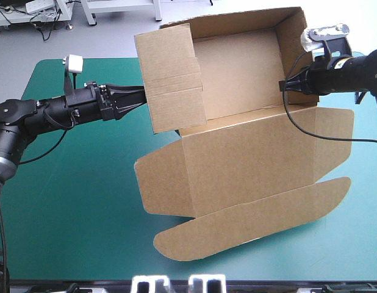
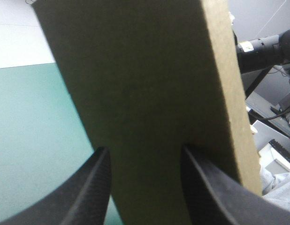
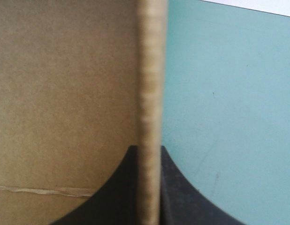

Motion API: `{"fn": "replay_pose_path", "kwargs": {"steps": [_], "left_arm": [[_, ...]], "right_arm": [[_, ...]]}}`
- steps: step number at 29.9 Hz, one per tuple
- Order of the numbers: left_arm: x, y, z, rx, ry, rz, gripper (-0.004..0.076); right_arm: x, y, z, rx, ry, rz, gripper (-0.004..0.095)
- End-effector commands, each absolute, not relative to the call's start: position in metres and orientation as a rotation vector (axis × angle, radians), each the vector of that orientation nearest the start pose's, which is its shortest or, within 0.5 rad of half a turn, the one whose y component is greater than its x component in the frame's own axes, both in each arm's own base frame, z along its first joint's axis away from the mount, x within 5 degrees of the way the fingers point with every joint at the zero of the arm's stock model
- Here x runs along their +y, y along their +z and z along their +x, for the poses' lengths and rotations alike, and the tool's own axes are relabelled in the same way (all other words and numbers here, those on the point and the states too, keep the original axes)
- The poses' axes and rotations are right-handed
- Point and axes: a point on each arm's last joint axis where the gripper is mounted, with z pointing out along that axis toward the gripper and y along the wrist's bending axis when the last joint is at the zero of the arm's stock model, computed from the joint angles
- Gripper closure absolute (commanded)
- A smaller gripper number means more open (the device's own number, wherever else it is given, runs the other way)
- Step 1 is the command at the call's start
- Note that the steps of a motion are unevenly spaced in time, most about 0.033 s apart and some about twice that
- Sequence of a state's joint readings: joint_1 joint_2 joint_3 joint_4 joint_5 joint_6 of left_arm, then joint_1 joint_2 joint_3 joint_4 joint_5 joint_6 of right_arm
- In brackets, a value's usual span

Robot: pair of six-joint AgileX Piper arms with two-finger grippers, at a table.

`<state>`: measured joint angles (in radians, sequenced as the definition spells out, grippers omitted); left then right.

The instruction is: Fold the box

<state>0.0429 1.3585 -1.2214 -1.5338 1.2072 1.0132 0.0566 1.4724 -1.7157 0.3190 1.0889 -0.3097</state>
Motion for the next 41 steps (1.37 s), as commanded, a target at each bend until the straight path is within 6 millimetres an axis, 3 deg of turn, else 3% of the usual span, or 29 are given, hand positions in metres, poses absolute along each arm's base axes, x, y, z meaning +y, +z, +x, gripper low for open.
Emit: {"fn": "replay_pose_path", "kwargs": {"steps": [1, 5, 11, 23, 30, 35, 41], "left_arm": [[-0.079, 0.441, 0.242, 1.583, -1.427, 0.582, 0.0338], [-0.079, 0.442, 0.242, 1.626, -1.397, 0.601, 0.0274], [-0.079, 0.443, 0.242, 1.648, -1.4, 0.59, 0.0265], [-0.071, 0.444, 0.258, 1.88, -1.049, 0.464, 0.0265], [-0.092, 0.431, 0.266, 2.027, -0.81, 0.325, 0.0265], [-0.108, 0.431, 0.27, 2.015, -0.651, 0.19, 0.0272], [-0.118, 0.435, 0.269, 1.967, -0.628, 0.1, 0.0375]], "right_arm": [[0.057, 0.471, 0.299, 2.129, 0.268, -0.367, 0.0926], [0.073, 0.469, 0.301, 2.113, 0.271, -0.378, 0.0927], [0.092, 0.463, 0.308, 2.106, 0.235, -0.379, 0.0927], [0.13, 0.455, 0.314, 2.068, 0.273, -0.4, 0.0927], [0.136, 0.453, 0.316, 2.068, 0.291, -0.394, 0.0926], [0.139, 0.453, 0.315, 2.064, 0.33, -0.386, 0.0927], [0.143, 0.452, 0.313, 2.084, 0.395, -0.408, 0.0928]]}}
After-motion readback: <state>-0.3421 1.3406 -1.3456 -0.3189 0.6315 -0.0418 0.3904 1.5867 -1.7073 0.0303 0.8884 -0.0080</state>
